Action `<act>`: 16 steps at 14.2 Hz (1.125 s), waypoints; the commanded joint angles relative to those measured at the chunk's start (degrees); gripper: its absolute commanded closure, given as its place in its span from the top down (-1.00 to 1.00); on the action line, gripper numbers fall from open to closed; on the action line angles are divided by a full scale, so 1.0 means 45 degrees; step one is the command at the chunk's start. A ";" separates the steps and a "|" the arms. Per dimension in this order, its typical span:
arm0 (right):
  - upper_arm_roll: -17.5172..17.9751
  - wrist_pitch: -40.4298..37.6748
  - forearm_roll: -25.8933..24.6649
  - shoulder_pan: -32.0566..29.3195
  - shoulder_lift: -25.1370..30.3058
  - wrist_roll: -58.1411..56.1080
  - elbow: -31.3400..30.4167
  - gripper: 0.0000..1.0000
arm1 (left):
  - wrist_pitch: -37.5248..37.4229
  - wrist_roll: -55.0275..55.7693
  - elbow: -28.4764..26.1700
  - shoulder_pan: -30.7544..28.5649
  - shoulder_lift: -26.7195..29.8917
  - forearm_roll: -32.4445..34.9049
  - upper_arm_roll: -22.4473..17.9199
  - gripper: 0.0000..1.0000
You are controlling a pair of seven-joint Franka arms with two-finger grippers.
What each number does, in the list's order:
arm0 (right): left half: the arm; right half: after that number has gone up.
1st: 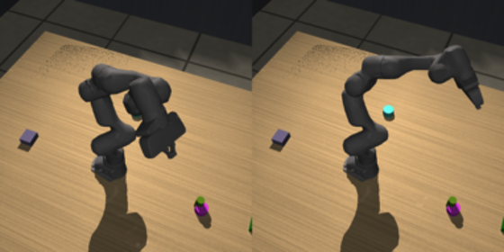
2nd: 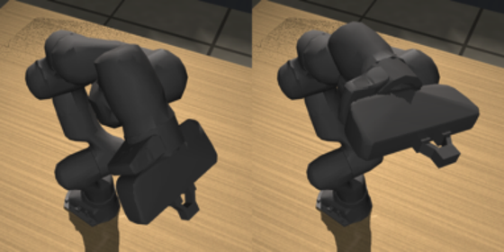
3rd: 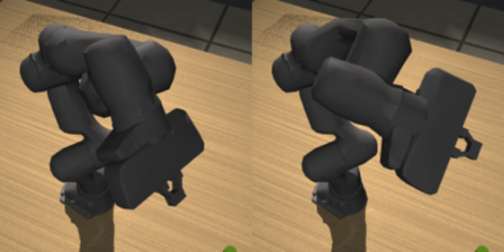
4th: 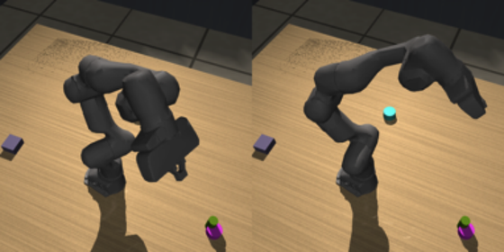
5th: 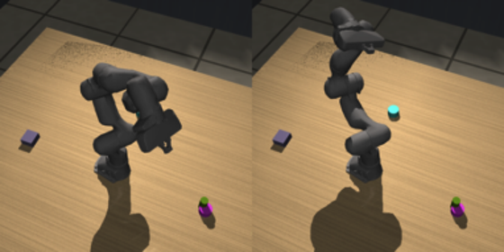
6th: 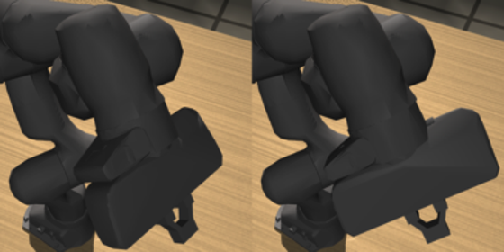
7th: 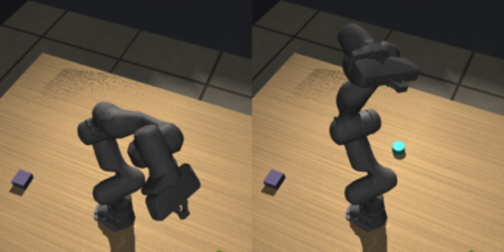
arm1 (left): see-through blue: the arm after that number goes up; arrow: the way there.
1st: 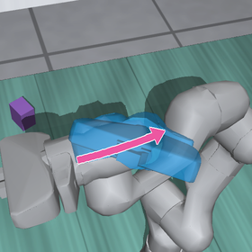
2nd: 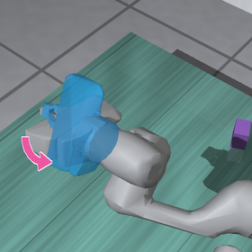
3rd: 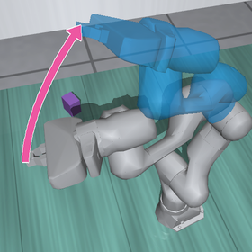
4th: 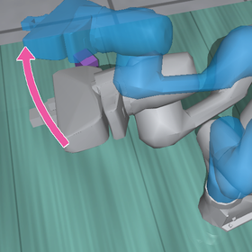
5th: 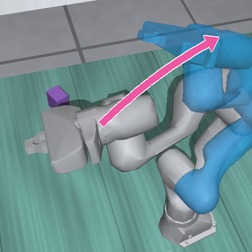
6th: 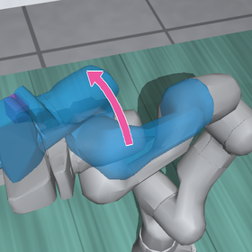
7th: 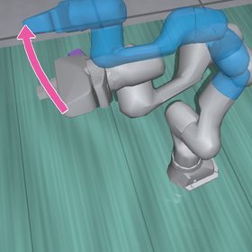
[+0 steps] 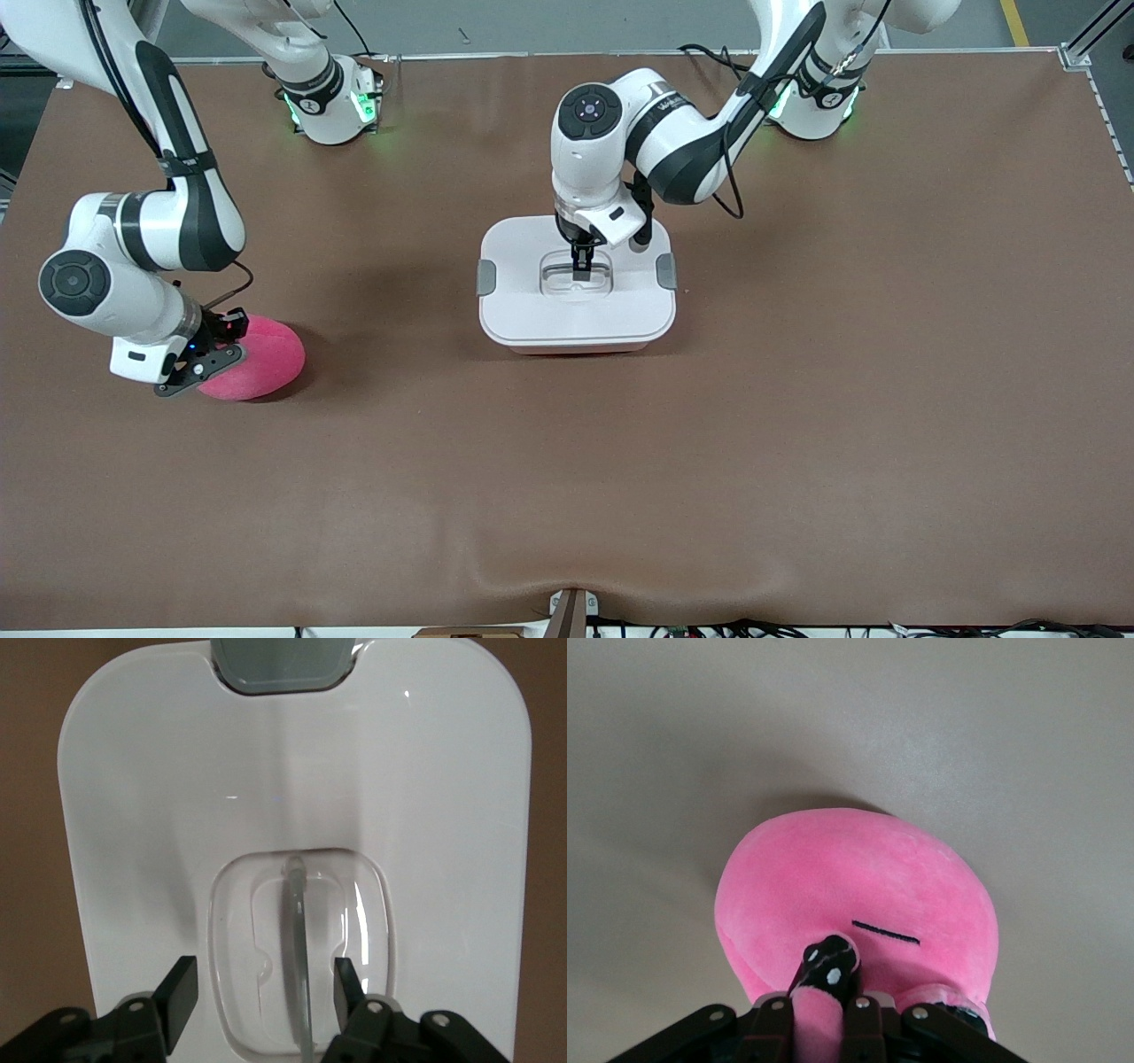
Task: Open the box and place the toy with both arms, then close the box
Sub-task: 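Close the left gripper on the lid handle while the right gripper grasps the toy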
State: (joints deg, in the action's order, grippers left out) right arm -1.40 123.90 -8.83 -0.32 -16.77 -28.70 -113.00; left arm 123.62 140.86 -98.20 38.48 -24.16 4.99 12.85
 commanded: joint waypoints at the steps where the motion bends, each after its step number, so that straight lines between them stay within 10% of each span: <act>1: 0.0116 -0.0617 -0.0207 0.0012 0.0288 -0.0590 0.0246 -1.00 | 0.0243 0.0454 -0.0209 -0.0016 0.0096 0.0355 0.0035 -0.13; 3: 0.0116 -0.1184 -0.0207 0.0031 0.0250 -0.1799 0.1006 -1.00 | 0.0243 0.0455 -0.0209 -0.0016 0.0057 0.0549 0.0054 -0.19; 7: 0.0135 -0.2393 -0.0207 0.0479 0.0289 -0.2723 0.2120 -1.00 | 0.0341 0.0494 -0.0131 0.0082 0.0057 0.0668 0.0035 -0.99; 16: 0.0174 -0.4271 -0.0168 0.1359 0.1849 -0.4945 0.2592 -1.00 | 0.0224 0.0708 -0.0014 0.0141 0.0135 0.0861 0.0035 -1.00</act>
State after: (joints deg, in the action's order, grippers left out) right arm -0.41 106.95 -8.90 5.43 -11.49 -46.93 -100.90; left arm 124.78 142.90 -98.25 38.60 -24.21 7.33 12.74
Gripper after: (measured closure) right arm 0.850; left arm 0.930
